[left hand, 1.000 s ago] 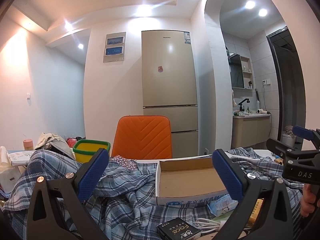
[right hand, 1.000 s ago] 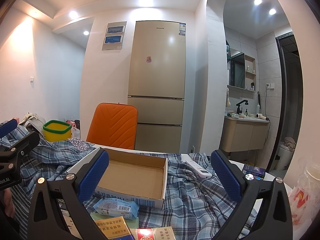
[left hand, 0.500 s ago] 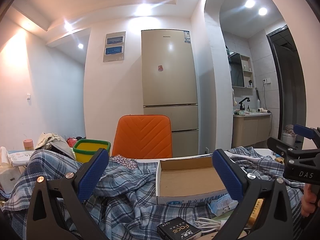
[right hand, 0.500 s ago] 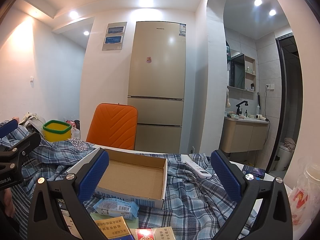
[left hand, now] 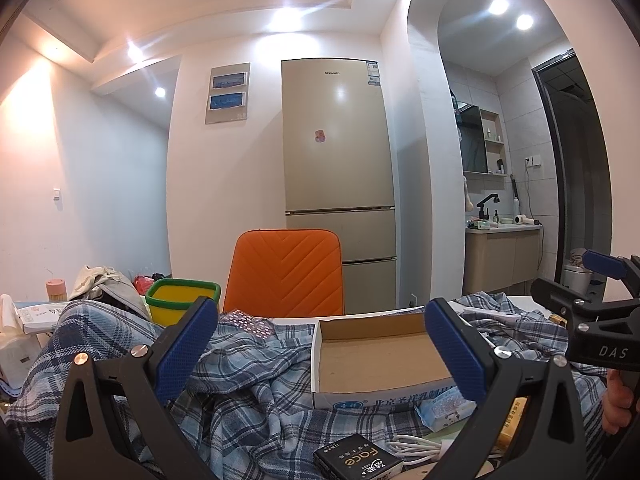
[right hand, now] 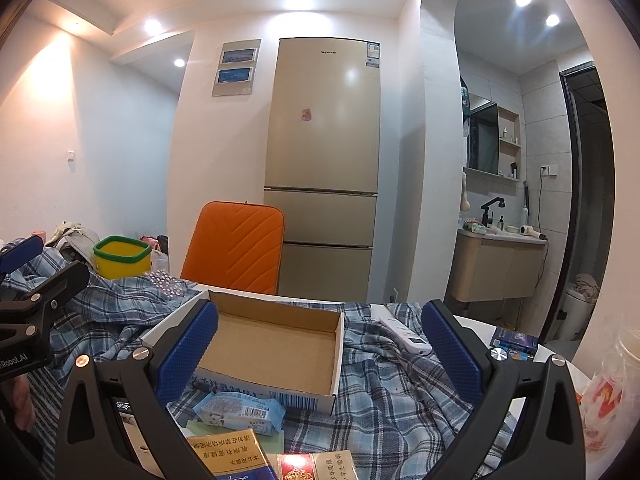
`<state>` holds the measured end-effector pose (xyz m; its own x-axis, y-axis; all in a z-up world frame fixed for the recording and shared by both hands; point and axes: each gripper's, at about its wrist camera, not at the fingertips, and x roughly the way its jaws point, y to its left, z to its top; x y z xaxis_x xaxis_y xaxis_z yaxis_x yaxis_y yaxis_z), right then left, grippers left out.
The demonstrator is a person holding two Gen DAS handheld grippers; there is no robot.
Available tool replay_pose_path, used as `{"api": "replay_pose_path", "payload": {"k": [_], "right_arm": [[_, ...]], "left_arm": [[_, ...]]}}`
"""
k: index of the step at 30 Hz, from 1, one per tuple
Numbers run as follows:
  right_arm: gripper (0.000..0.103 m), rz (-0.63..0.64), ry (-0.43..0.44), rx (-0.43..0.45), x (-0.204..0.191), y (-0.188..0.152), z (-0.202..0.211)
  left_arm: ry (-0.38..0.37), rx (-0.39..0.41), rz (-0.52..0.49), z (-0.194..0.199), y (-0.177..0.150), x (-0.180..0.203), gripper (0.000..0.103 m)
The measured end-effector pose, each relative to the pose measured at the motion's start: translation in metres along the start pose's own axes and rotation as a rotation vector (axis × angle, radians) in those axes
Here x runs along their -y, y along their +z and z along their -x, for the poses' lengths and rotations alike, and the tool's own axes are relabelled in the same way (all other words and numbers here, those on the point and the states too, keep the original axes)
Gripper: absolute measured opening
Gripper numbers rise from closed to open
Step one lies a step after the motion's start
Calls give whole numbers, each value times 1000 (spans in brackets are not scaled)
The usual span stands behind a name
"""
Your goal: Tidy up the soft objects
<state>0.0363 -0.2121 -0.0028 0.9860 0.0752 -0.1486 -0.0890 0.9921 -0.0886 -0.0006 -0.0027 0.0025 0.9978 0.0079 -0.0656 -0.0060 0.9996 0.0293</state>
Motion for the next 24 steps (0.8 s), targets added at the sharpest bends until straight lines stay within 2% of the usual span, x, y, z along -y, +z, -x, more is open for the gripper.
{"api": "replay_pose_path", "payload": {"k": [8, 14, 17, 24], "right_arm": [[103, -21, -21, 17, 6, 0, 4], [103, -17, -45, 44, 5, 1, 9], [103, -10, -48, 48, 3, 1, 10], [103, -25, -53, 26, 4, 2, 6]], "left_arm": [[-35, -46, -5, -7, -1, 2, 103], [-26, -27, -19, -3, -2, 5, 103], [26, -36, -51, -6, -4, 10, 103], [1, -50, -37, -9, -4, 6, 103]]}}
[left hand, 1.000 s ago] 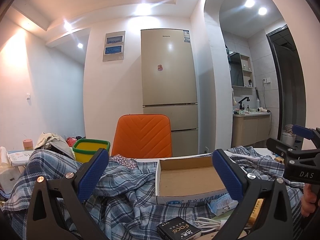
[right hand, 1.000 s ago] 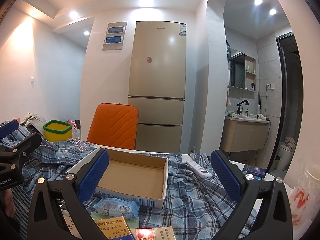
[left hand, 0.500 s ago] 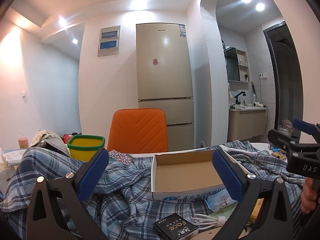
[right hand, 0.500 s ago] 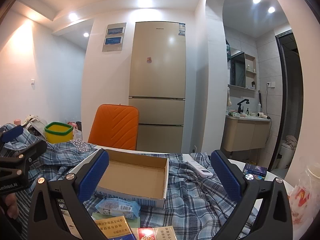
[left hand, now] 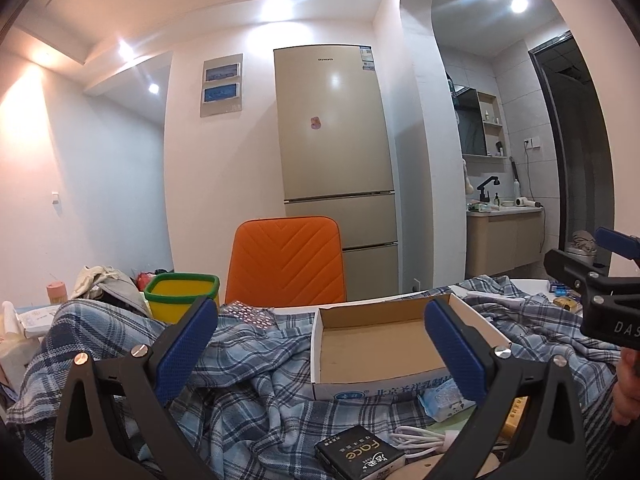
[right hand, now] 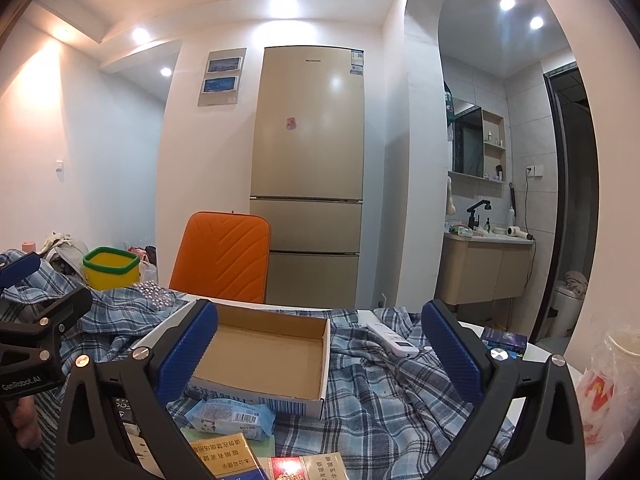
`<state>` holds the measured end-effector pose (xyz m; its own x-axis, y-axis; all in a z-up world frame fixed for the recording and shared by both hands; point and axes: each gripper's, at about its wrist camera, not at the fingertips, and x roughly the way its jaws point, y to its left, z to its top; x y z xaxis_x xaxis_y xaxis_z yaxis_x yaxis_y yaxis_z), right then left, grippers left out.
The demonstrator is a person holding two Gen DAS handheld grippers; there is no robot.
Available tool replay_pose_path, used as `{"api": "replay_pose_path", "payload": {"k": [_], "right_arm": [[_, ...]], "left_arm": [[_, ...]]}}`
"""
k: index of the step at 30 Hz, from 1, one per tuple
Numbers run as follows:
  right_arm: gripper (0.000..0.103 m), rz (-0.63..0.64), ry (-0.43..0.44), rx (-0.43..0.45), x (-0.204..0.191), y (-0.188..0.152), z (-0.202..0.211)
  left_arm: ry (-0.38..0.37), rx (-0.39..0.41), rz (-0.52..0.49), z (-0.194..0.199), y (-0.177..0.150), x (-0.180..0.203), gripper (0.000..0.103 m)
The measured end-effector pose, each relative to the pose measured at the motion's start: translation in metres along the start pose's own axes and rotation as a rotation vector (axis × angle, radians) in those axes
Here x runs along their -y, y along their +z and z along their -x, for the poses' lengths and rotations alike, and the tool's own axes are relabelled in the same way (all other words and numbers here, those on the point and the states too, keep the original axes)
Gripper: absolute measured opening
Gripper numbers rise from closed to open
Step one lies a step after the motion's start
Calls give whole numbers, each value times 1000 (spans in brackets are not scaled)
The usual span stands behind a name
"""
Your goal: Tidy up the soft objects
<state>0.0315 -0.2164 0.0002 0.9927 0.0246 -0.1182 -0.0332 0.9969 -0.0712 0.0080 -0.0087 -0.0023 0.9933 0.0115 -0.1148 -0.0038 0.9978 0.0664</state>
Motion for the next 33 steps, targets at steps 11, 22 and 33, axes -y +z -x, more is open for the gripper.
{"api": "replay_pose_path", "payload": {"k": [11, 22, 33], "right_arm": [[103, 19, -6, 1, -2, -1, 2], [103, -10, 14, 12, 2, 12, 17], [102, -137, 191, -342, 15, 5, -22]], "left_arm": [[-45, -3, 23, 7, 4, -4, 103], [-101, -89, 69, 16, 17, -6, 103], [-89, -332, 23, -8, 7, 3, 103]]}}
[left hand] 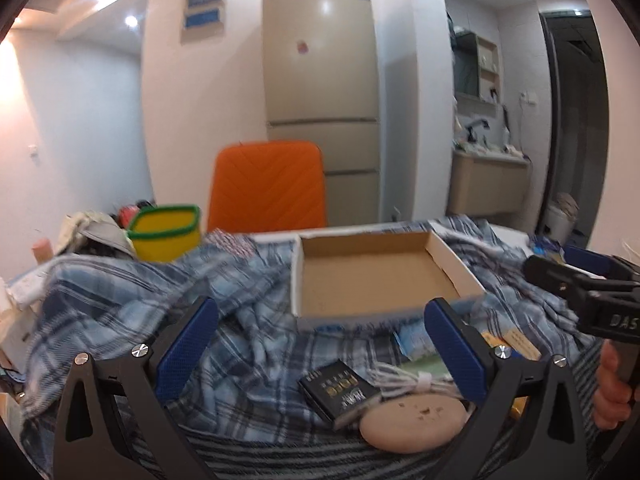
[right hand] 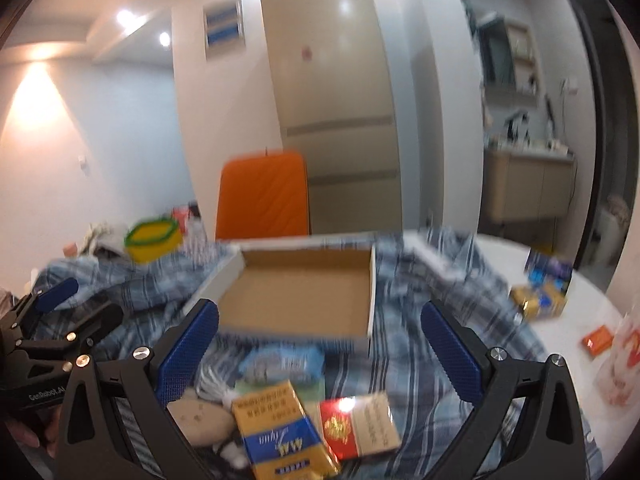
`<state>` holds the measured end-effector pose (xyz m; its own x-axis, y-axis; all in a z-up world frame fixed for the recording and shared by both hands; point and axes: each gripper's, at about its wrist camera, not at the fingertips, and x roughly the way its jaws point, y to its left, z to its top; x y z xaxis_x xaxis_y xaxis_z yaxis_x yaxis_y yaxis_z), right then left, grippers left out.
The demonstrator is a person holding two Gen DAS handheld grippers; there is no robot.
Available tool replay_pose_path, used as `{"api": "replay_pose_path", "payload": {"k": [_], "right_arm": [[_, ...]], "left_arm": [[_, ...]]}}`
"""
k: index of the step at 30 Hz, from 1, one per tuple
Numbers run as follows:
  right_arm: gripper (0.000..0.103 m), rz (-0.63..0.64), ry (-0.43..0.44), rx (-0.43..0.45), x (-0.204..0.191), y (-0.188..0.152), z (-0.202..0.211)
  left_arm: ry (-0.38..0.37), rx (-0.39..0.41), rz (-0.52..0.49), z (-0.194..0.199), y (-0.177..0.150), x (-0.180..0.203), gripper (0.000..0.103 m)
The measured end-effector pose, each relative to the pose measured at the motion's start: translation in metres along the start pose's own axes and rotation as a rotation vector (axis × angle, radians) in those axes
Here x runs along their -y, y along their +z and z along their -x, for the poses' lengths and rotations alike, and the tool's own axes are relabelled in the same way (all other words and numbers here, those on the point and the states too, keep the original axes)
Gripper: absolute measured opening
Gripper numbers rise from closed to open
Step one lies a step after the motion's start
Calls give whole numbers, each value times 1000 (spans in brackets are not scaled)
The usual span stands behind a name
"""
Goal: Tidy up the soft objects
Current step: 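Grasp the gold-and-blue cigarette pack with the right gripper while the left tool approaches the beige disc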
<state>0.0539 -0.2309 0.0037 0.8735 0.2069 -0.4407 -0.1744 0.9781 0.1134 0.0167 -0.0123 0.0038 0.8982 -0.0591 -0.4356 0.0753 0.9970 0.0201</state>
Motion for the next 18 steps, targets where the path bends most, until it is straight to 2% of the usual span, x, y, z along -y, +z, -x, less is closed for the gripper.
{"api": "replay_pose_path", "payload": {"k": [4, 9, 10, 13, 16, 18], "right_arm": [[99, 5, 61, -141, -1, -8, -16], [95, -27, 215, -289, 6, -28, -30], [94, -16, 225, -303, 5, -31, -31], [93, 142, 172, -316, -9, -43, -30], [93, 259, 166, -331, -21, -51, -26], [92, 278, 168, -348, -23, -53, -28]], "left_arm": [[-74, -82, 8, -12, -10, 7, 100], [-96, -137, -47, -22, -21, 24, 98], [-100, -134, -51, -20, -21, 25, 98], [-110, -125, -47, -18, -20, 23, 98], [-154, -184, -78, -22, -17, 20, 98], [-191, -220, -91, -24, -15, 19, 98]]}}
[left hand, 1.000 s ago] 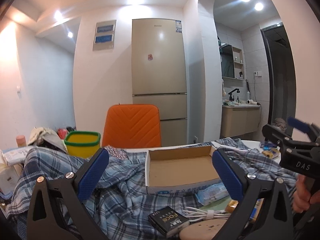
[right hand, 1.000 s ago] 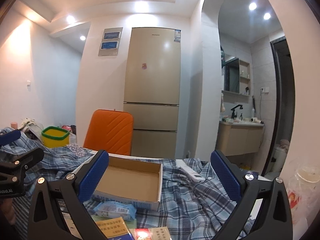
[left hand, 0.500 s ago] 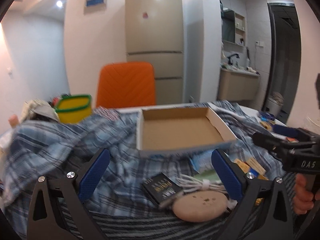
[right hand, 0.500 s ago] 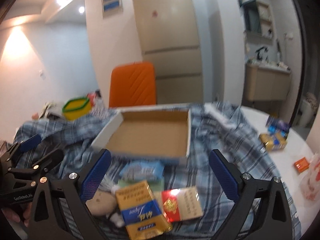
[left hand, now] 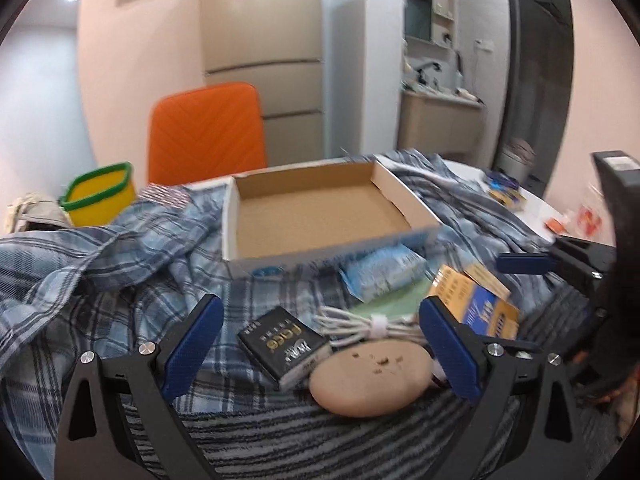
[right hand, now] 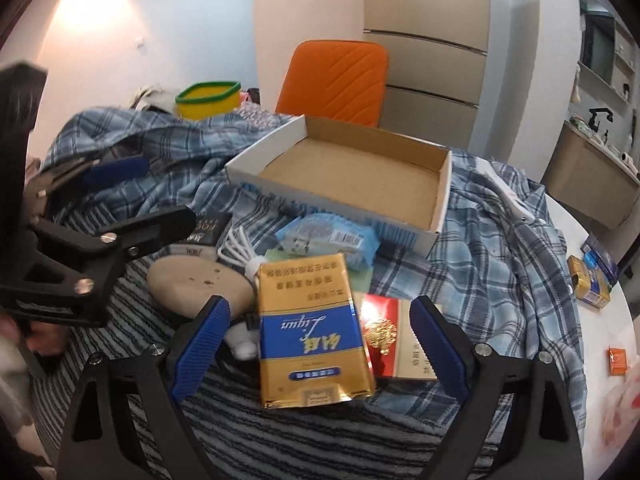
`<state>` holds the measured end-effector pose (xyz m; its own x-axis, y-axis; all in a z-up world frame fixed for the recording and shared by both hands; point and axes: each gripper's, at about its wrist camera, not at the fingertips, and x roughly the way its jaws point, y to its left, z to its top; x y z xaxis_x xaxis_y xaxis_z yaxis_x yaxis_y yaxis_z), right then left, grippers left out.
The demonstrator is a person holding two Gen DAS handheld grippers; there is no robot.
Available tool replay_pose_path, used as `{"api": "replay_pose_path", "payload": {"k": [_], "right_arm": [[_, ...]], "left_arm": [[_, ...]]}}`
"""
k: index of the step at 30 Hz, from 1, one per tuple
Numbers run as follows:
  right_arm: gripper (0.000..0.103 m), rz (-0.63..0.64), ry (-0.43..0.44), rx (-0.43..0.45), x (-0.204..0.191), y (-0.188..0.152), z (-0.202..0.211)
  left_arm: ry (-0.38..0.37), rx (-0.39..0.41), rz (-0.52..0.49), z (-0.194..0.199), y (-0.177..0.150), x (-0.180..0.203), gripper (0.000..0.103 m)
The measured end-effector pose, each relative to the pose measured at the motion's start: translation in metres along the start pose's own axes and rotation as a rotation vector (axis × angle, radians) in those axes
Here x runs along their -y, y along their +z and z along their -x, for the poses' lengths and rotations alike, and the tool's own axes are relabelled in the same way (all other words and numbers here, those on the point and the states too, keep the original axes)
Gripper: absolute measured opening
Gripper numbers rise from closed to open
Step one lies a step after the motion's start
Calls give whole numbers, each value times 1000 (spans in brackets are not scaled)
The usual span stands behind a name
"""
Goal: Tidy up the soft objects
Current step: 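Grasp the gold-and-blue cigarette pack with the right gripper while the left tool approaches the beige disc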
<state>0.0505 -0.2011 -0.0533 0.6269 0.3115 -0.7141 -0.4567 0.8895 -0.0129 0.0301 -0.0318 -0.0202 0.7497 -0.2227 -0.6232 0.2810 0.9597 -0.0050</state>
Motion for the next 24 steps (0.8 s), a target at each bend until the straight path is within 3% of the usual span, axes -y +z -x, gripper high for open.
{"api": "replay_pose_path", "payload": {"k": [6, 10, 16, 21, 24], "right_arm": [[83, -18, 29, -46, 6, 0, -9], [78, -34, 46, -71, 10, -2, -17], [58, -61, 60, -75, 15, -3, -20], [54, -124, 38, 44, 26, -2, 1], [54, -154, -8, 141, 31, 0, 17]], "left_arm": [[-39, -52, -41, -3, -3, 9, 96], [-24, -78, -98, -9, -7, 18, 96], [-51, -66, -106, -7, -7, 18, 96], [-95, -94, -100, -12, -7, 17, 96], [-116, -163, -115, -21, -11, 20, 96]]}}
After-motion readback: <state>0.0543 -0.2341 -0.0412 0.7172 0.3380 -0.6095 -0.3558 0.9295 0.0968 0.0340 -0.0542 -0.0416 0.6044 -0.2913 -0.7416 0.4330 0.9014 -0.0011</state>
